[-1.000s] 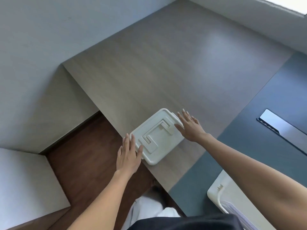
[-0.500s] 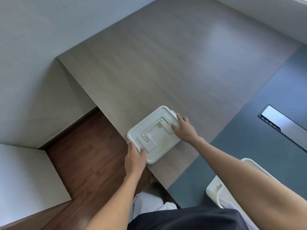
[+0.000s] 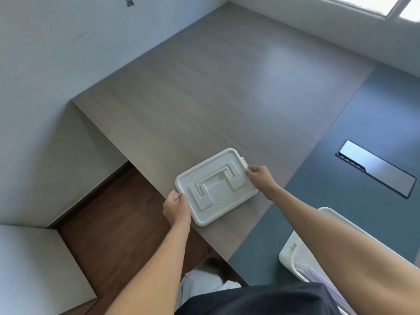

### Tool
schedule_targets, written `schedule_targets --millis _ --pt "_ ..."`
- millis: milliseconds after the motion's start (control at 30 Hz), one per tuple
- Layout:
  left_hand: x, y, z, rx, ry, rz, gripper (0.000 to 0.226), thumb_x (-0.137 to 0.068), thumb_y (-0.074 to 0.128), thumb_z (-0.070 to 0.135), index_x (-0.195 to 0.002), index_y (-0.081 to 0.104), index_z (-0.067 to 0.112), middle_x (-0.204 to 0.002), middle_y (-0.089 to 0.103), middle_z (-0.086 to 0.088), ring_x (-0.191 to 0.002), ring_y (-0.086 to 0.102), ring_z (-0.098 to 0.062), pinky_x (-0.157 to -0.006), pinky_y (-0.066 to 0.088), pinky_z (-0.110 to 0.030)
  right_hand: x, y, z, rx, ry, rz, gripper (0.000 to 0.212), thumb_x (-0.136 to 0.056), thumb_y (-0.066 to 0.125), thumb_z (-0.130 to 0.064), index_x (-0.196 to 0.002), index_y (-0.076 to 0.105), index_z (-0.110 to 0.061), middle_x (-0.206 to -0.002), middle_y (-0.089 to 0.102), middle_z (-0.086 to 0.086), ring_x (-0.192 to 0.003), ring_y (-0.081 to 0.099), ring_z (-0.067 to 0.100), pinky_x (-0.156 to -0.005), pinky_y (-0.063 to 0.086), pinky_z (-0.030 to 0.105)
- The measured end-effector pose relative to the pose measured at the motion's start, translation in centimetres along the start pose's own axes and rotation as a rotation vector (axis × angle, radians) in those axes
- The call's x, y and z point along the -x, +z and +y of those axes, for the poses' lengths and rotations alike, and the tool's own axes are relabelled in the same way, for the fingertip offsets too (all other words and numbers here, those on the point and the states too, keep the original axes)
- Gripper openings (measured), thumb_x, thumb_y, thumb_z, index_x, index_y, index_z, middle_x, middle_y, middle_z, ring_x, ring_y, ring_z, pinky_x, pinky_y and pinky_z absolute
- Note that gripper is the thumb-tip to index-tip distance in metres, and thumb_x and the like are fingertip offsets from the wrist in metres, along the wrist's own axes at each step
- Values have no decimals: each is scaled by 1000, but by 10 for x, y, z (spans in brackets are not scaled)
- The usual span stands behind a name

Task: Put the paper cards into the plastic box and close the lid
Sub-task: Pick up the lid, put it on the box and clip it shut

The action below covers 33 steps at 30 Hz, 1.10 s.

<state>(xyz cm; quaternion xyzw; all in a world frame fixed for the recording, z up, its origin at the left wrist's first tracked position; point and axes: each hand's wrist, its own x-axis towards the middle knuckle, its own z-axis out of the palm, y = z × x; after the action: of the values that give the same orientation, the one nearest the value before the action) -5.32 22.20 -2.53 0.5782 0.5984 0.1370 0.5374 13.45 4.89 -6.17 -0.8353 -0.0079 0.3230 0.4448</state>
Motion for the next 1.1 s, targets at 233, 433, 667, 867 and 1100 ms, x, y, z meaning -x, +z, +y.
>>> schedule_targets --millis 233,433,667,867,1100 --pt "12 23 45 136 -31 -114 42 -86 54 -1 -124 67 12 -119 70 0 -111 64 -18 -88 45 -23 25 -59 -10 -102 28 117 30 -96 56 -28 -106 75 -7 -102 71 6 -92 64 21 -85 53 36" --pt "23 53 92 173 133 -217 44 -90 59 -2 -133 61 5 -128 67 -7 -107 66 -15 -91 47 -19 47 -116 -10 -154 18 344 27 -90 65 -32 -85 77 -9 -79 70 6 -74 65 21 -87 59 47" --pt "57 99 141 166 282 -398 45 -86 61 -9 -130 60 -1 -127 67 -12 -97 65 -12 -84 49 -16 102 -187 0 -321 18 569 31 -88 69 -28 -89 76 2 -90 77 19 -77 71 22 -92 57 43" --pt "108 124 149 201 309 -559 42 -87 62 -11 -128 61 -4 -121 69 -14 -100 67 -16 -95 53 -26 152 -229 37 -514 44 611 30 -83 78 -30 -87 74 -1 -86 78 12 -79 77 27 -91 58 38" --pt "151 145 133 137 306 -695 40 -82 68 -12 -122 63 -6 -115 70 -18 -95 67 -21 -98 53 -35 211 -258 87 -634 78 612 43 -87 74 -17 -112 65 17 -103 75 21 -94 74 33 -94 57 42"
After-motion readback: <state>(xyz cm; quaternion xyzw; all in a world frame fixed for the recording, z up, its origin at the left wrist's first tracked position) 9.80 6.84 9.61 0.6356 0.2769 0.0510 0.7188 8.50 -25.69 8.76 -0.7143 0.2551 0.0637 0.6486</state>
